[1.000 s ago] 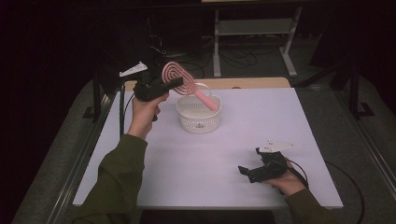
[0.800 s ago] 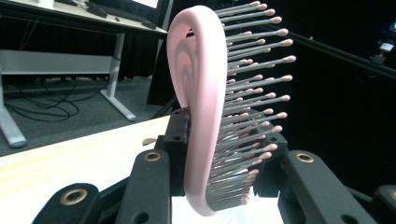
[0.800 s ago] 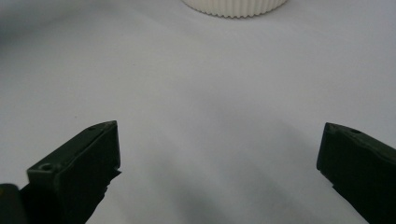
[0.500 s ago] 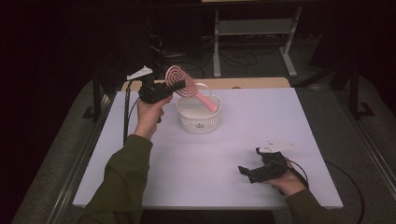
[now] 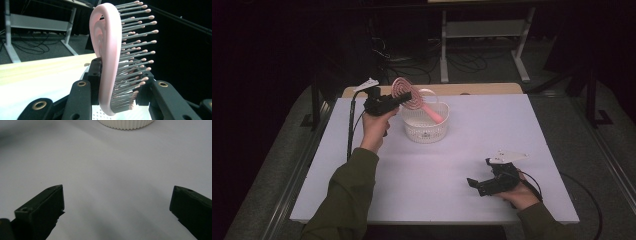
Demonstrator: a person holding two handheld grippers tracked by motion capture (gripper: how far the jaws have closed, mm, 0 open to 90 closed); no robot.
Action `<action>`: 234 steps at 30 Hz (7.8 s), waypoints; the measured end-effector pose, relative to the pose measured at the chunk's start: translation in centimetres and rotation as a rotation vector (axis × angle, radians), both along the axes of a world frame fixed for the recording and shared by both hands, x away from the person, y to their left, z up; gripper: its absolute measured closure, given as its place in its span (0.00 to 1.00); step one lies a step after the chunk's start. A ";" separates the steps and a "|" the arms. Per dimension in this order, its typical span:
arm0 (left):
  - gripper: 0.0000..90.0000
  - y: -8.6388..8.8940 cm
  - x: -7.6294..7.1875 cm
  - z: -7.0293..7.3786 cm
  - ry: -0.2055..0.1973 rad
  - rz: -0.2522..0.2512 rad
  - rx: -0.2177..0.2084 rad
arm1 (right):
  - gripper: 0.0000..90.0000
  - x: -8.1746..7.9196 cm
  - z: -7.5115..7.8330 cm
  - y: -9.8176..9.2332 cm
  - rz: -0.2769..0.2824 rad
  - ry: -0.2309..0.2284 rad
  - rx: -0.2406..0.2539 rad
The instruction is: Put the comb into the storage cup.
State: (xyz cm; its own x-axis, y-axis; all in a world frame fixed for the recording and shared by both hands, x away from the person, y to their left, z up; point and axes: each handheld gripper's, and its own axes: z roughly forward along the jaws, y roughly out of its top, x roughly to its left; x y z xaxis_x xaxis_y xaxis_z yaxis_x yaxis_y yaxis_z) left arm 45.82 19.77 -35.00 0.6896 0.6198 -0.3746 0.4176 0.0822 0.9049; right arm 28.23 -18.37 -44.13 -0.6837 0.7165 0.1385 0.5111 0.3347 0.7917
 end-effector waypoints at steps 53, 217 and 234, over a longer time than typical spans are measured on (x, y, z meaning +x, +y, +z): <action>0.70 -0.4 -0.2 -3.7 0.052 0.023 0.035 | 0.00 0.0 -0.2 0.2 0.011 0.000 -0.022; 0.00 4.7 -11.9 -5.3 -0.039 -0.175 0.474 | 0.00 -0.1 -0.1 0.2 0.019 -0.013 -0.024; 0.00 5.8 -14.4 -6.4 -0.039 -0.203 0.484 | 0.00 -0.1 0.0 0.2 0.016 -0.015 -0.025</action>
State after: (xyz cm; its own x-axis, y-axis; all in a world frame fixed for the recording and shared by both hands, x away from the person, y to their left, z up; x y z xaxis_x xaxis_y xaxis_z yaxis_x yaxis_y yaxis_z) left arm 31.41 25.54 -41.42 0.8217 0.5677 -0.0498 0.3466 -0.4286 0.8344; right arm 28.09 -18.13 -44.17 -0.6971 0.7085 0.1099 0.4933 0.3627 0.7906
